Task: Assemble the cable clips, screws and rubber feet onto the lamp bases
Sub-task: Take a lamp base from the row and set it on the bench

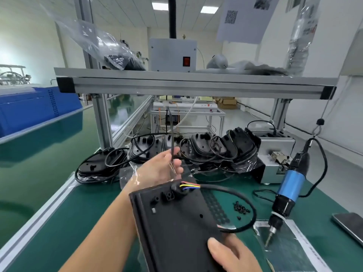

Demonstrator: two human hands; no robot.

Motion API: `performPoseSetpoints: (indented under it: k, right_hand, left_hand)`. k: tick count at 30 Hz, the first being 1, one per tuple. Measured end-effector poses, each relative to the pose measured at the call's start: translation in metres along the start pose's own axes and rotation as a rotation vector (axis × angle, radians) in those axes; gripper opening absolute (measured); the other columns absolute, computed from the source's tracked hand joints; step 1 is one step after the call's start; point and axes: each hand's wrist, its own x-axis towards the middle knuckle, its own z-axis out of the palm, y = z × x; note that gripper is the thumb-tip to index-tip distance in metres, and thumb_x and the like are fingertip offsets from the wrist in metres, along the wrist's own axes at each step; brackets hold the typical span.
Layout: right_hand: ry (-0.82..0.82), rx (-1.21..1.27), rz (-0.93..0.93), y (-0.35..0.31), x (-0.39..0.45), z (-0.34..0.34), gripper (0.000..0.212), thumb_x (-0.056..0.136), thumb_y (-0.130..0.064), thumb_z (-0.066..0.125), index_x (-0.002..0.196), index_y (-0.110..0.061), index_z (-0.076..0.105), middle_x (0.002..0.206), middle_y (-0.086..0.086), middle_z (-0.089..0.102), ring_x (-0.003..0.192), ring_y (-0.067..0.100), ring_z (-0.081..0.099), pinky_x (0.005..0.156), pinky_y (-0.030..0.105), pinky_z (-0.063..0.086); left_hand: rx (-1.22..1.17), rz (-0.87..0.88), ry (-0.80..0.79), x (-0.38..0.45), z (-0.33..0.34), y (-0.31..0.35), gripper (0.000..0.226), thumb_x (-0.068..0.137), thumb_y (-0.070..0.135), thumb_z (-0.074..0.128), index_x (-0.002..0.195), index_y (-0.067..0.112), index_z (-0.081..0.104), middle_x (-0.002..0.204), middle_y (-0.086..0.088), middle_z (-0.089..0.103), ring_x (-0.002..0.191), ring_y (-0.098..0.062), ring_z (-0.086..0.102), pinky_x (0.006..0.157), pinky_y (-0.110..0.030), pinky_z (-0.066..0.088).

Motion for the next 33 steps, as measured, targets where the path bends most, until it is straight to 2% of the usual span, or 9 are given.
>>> performPoseSetpoints:
  k: [6,9,13,16,20,23,26,29,33]
  right_hand:
    - [0.293,-0.12,-0.107,0.044,0.008,0.024,0.025,0.069,0.036,0.041,0.068,0.024,0.062,0.07,0.028,0.061,0.078,0.031,0.052,0.065,0.027,0.033]
    - [-0.046,-0.324,0.127,0.053,0.009,0.017,0.008,0.077,-0.001,0.078,0.082,-0.006,0.074,0.075,0.008,0.075,0.08,0.026,0.07,0.07,0.02,0.047]
    - [0.029,-0.536,0.171,0.061,0.015,0.011,0.026,0.068,-0.042,0.083,0.085,-0.026,0.071,0.075,-0.021,0.073,0.069,-0.007,0.067,0.063,0.009,0.047]
    - [0.218,-0.697,0.048,0.055,0.014,0.018,0.034,0.067,-0.058,0.075,0.083,-0.03,0.064,0.072,-0.019,0.071,0.069,-0.008,0.063,0.065,0.011,0.046]
    - [0.156,-1.227,-0.191,0.032,0.011,0.01,0.045,0.079,-0.08,0.038,0.09,-0.039,0.053,0.082,-0.017,0.06,0.074,-0.01,0.05,0.064,0.005,0.034]
    - [0.254,-1.373,-0.31,0.006,0.015,0.002,0.039,0.089,-0.067,0.038,0.074,-0.035,0.054,0.078,-0.015,0.056,0.069,-0.01,0.051,0.058,0.006,0.037]
    - [0.497,-1.126,-0.76,-0.016,0.022,-0.003,0.03,0.091,-0.045,0.045,0.063,-0.033,0.048,0.076,-0.017,0.055,0.065,-0.007,0.052,0.045,0.013,0.034]
    - [0.227,-1.032,-0.905,-0.031,0.058,0.021,0.014,0.094,-0.038,0.049,0.089,-0.037,0.061,0.084,-0.019,0.058,0.082,0.0,0.056,0.068,0.021,0.047]
    - [-0.098,-1.046,-0.826,-0.036,0.105,0.066,0.039,0.099,-0.038,0.046,0.135,-0.025,0.054,0.128,-0.01,0.057,0.121,0.004,0.048,0.104,0.025,0.038]
  left_hand:
    - [0.165,0.19,0.092,-0.047,-0.052,0.034,0.021,0.096,0.014,0.046,0.107,0.021,0.063,0.081,0.003,0.068,0.081,-0.014,0.068,0.078,-0.036,0.05]
    - [0.313,0.244,0.107,-0.059,-0.044,0.049,0.019,0.1,0.012,0.043,0.102,0.021,0.06,0.087,-0.001,0.071,0.087,-0.016,0.07,0.074,-0.035,0.047]
    - [0.212,0.307,0.134,-0.066,-0.031,0.044,0.018,0.101,0.008,0.04,0.096,0.018,0.054,0.094,-0.008,0.074,0.096,-0.023,0.071,0.074,-0.033,0.05]
    - [0.058,0.32,0.146,-0.068,-0.026,0.033,0.018,0.102,0.008,0.037,0.096,0.016,0.052,0.099,-0.014,0.074,0.101,-0.029,0.07,0.073,-0.033,0.056]
    - [-0.061,0.289,0.143,-0.071,-0.022,0.019,0.018,0.103,0.008,0.034,0.097,0.012,0.051,0.101,-0.019,0.073,0.102,-0.033,0.069,0.068,-0.03,0.059]
    - [0.02,0.25,0.171,-0.072,-0.017,0.005,0.017,0.104,0.007,0.034,0.101,0.009,0.05,0.1,-0.019,0.073,0.1,-0.031,0.07,0.07,-0.03,0.058]
    - [0.238,0.229,0.227,-0.069,-0.012,-0.012,0.018,0.104,0.007,0.032,0.103,0.011,0.05,0.1,-0.012,0.075,0.098,-0.023,0.071,0.075,-0.03,0.053]
    - [0.297,0.187,0.246,-0.063,-0.002,-0.014,0.019,0.104,0.006,0.035,0.1,0.012,0.052,0.105,-0.007,0.074,0.1,-0.018,0.07,0.077,-0.029,0.052]
    - [0.167,0.176,0.186,-0.058,0.008,-0.007,0.013,0.097,0.001,0.047,0.098,0.006,0.058,0.101,-0.019,0.072,0.089,-0.024,0.07,0.08,-0.039,0.058]
